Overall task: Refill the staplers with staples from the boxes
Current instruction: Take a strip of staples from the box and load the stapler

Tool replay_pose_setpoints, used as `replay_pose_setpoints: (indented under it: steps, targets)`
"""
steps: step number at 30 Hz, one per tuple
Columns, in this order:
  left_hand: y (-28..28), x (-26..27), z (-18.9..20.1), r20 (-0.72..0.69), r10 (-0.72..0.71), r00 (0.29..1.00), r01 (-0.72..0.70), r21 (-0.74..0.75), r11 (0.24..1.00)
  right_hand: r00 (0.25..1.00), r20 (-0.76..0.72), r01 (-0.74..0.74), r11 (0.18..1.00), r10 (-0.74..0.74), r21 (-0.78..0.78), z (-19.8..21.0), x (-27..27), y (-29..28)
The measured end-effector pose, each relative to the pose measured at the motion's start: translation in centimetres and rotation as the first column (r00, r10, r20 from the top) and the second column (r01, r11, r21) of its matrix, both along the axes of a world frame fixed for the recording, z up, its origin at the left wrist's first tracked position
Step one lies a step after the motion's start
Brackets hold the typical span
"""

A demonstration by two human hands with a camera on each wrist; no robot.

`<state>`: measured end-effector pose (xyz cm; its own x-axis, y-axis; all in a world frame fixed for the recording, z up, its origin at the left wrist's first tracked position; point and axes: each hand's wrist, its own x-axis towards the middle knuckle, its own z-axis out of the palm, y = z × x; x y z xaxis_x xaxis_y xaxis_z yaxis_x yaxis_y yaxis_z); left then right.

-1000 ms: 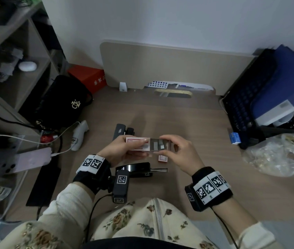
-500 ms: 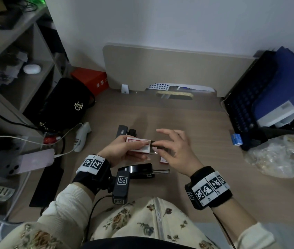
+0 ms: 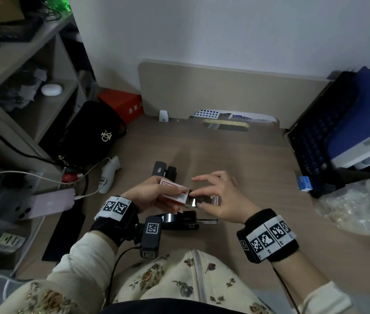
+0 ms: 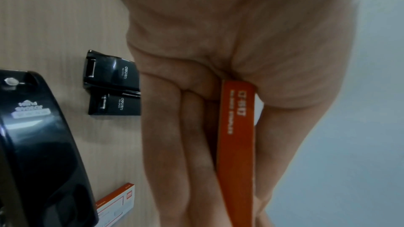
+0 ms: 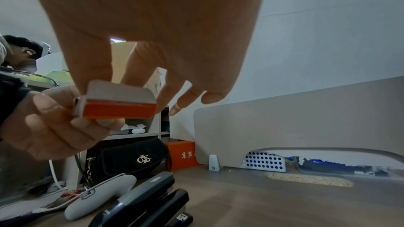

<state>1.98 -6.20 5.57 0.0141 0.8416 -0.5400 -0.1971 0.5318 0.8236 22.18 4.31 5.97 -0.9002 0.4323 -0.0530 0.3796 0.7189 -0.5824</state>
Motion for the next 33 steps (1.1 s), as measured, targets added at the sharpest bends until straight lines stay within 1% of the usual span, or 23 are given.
replay_pose_setpoints:
  steps: [4, 9, 11, 14, 17, 18, 20, 23, 25, 28, 30, 33]
  targets:
    - [0.2, -0.2, 0.1, 0.003, -0.031, 1.000, 0.031, 0.004, 1.000, 0.999, -0.049, 0.023, 0.999, -0.021, 0.036, -0.1, -1.0, -0.2]
    - [0.5, -0.5, -0.2, 0.008, -0.024, 1.000, 0.024, 0.006, 1.000, 0.987, -0.160, 0.035, 0.998, -0.025, 0.060, -0.6, -1.4, 0.3]
    - [0.6, -0.8, -0.5, 0.009, -0.019, 1.000, 0.019, 0.006, 1.000, 0.968, -0.243, 0.067, 0.997, -0.058, 0.028, -0.6, -1.3, 0.4]
    - [0.8, -0.8, -0.8, 0.022, 0.006, 1.000, -0.007, 0.008, 1.000, 0.924, -0.348, 0.156, 0.987, -0.161, -0.042, 0.0, -0.9, 0.7]
    - [0.9, -0.8, -1.0, 0.043, 0.037, 0.998, -0.038, 0.022, 0.999, 0.866, -0.408, 0.239, 0.956, -0.290, -0.173, 0.5, -0.3, 1.0]
    - [0.9, -0.8, -1.1, 0.050, 0.043, 0.998, -0.045, 0.024, 0.999, 0.854, -0.397, 0.266, 0.939, -0.335, -0.220, 0.5, -0.1, 1.2]
    - [0.8, -1.0, -1.3, 0.056, 0.047, 0.997, -0.048, 0.026, 0.999, 0.853, -0.326, 0.328, 0.904, -0.409, -0.274, 0.2, 0.4, 1.7]
    - [0.8, -1.1, -1.6, 0.065, 0.048, 0.997, -0.050, 0.023, 0.999, 0.862, -0.228, 0.389, 0.879, -0.453, -0.276, -0.5, 1.0, 2.1]
    - [0.8, -1.2, -1.6, 0.066, 0.050, 0.997, -0.051, 0.015, 0.999, 0.849, -0.205, 0.421, 0.858, -0.488, -0.295, -1.1, 1.2, 2.2]
    - [0.8, -1.1, -1.7, 0.068, 0.053, 0.996, -0.055, 0.018, 0.998, 0.807, -0.195, 0.475, 0.809, -0.558, -0.347, -1.9, 1.4, 2.2]
    - [0.8, -1.1, -1.8, 0.074, 0.067, 0.995, -0.068, 0.014, 0.998, 0.801, -0.166, 0.496, 0.793, -0.575, -0.355, -2.4, 1.5, 2.1]
    - [0.7, -1.1, -1.8, 0.074, 0.086, 0.994, -0.087, 0.005, 0.996, 0.820, -0.092, 0.487, 0.772, -0.565, -0.408, -2.8, 1.8, 1.8]
